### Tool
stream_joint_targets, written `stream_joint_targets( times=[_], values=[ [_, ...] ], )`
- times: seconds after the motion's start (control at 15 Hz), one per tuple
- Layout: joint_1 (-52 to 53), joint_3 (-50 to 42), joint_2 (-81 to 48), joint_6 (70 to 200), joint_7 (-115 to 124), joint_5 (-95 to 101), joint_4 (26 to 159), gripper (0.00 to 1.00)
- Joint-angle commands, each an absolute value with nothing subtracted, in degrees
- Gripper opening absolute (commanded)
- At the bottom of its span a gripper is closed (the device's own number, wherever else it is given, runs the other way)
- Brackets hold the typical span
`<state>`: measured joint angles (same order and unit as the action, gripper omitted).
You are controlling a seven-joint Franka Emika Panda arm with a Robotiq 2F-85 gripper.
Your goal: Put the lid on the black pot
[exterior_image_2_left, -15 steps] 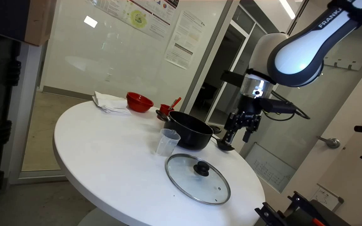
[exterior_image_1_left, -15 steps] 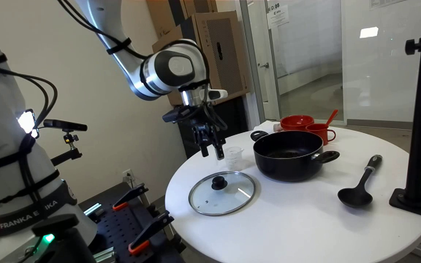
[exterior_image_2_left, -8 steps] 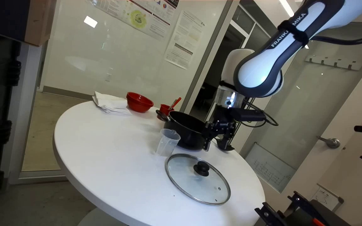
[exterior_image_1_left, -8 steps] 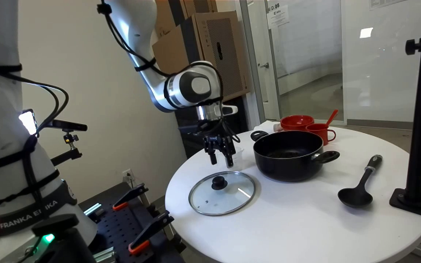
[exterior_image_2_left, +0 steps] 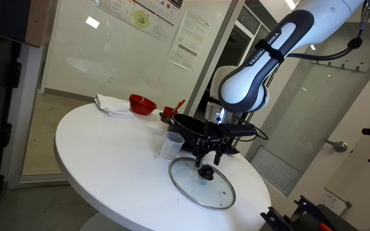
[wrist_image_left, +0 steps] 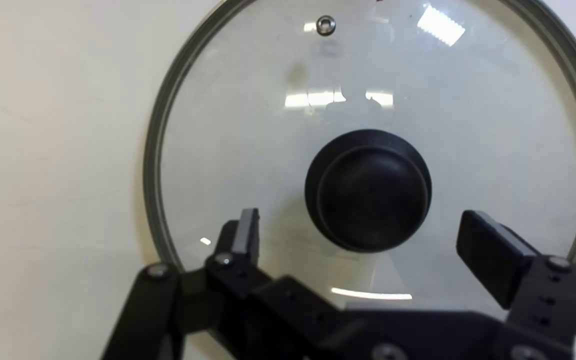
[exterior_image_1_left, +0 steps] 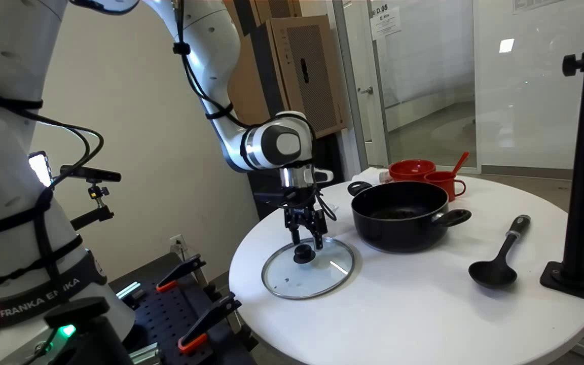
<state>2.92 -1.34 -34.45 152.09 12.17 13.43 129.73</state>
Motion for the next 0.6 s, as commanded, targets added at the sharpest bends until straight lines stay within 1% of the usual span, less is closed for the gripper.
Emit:
stream_joint_targets(
  times=[0.0,0.07,0.13,0.27,0.33,0.4,0.47,0.53],
  values=[
    [4.21,-1.7,-36.67,149.59,9.08,11.05,127.94,1.0],
    [4.23,-1.63,-36.53,149.7,8.8,10.72,128.41,0.75],
    [4.32,-1.64,-36.6,149.43,8.47,10.68,128.52,0.74],
    [4.42,-1.73,-36.45,149.27,8.15,10.68,128.73,0.6],
    [4.29,-1.67,-36.31,149.06,7.84,10.56,128.76,0.5],
    [4.41,-1.77,-36.15,149.1,7.81,10.6,128.87,0.43],
    [4.42,-1.68,-35.38,148.68,7.73,10.59,129.14,0.38],
    [4.33,-1.58,-34.9,148.46,7.58,10.47,129.46,0.36]
  ],
)
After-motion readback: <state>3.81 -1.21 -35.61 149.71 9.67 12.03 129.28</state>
